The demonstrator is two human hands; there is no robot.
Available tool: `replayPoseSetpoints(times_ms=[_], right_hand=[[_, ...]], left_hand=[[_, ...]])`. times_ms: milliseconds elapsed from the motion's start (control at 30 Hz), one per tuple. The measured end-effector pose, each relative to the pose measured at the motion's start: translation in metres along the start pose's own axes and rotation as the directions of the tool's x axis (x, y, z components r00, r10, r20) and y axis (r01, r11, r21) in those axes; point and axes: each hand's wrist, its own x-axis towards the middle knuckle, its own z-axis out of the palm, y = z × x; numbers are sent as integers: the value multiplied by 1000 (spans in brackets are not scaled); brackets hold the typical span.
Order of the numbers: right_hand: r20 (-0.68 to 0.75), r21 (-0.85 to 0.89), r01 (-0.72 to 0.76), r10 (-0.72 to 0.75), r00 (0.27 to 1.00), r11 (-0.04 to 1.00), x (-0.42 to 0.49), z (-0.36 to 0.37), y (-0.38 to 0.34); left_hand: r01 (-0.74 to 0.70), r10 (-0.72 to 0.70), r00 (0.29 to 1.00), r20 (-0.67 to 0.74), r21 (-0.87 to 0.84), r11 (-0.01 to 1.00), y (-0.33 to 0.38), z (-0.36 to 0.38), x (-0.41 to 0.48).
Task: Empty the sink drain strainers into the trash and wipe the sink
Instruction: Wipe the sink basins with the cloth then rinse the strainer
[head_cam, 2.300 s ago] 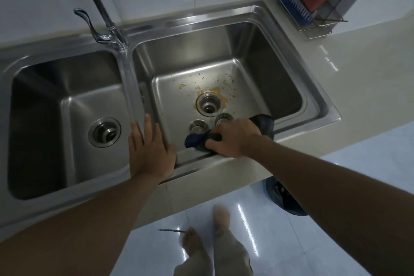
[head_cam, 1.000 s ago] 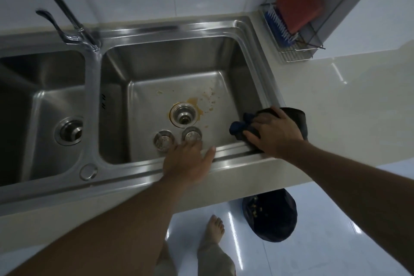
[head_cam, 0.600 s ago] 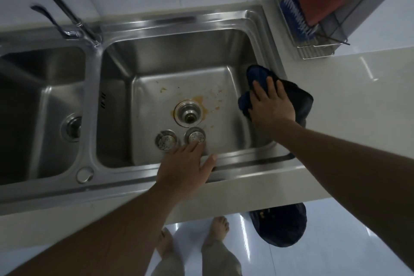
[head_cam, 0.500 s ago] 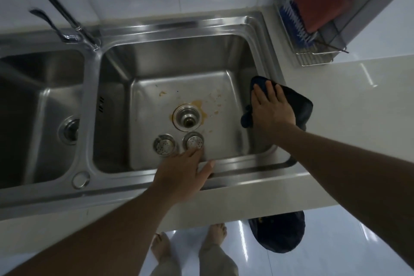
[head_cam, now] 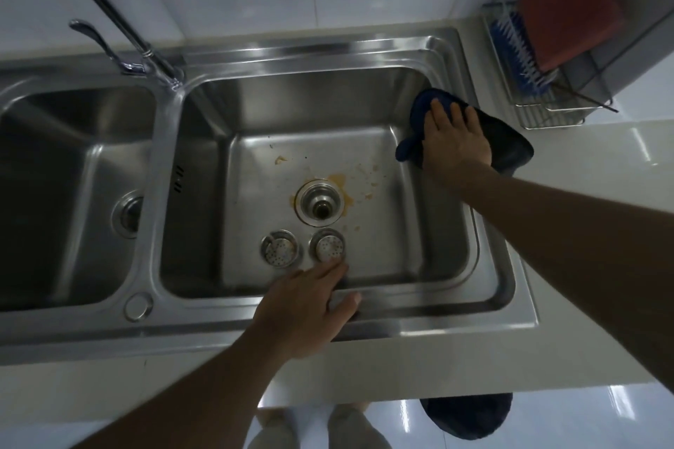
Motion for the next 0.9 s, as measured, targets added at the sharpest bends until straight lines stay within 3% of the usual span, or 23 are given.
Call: replayPoseSetpoints(times_ms=[100, 267, 433, 600, 767, 900], right_hand=[[1, 40, -40, 40, 999, 998, 7, -5, -4], [13, -36, 91, -91, 996, 995, -12, 6, -1], [6, 89, -63, 63, 998, 994, -1, -6, 1], [6, -11, -8, 8, 1000, 1000, -36, 8, -4], [93, -58, 61, -56, 994, 996, -56, 7, 3], [68, -22, 36, -34, 997, 999, -48, 5, 3]], left_hand=[[-8, 8, 1000, -5, 2, 1000, 0, 1, 1], [-14, 14, 1000, 5, -2, 1000, -1, -1, 2], [-18, 18, 1000, 0, -16, 1000, -1, 0, 2], [-15, 15, 1000, 2, -37, 999, -5, 4, 2], [14, -2, 999, 35, -338, 941, -21, -14, 15], [-37, 11, 994, -112, -236, 971, -43, -47, 44]])
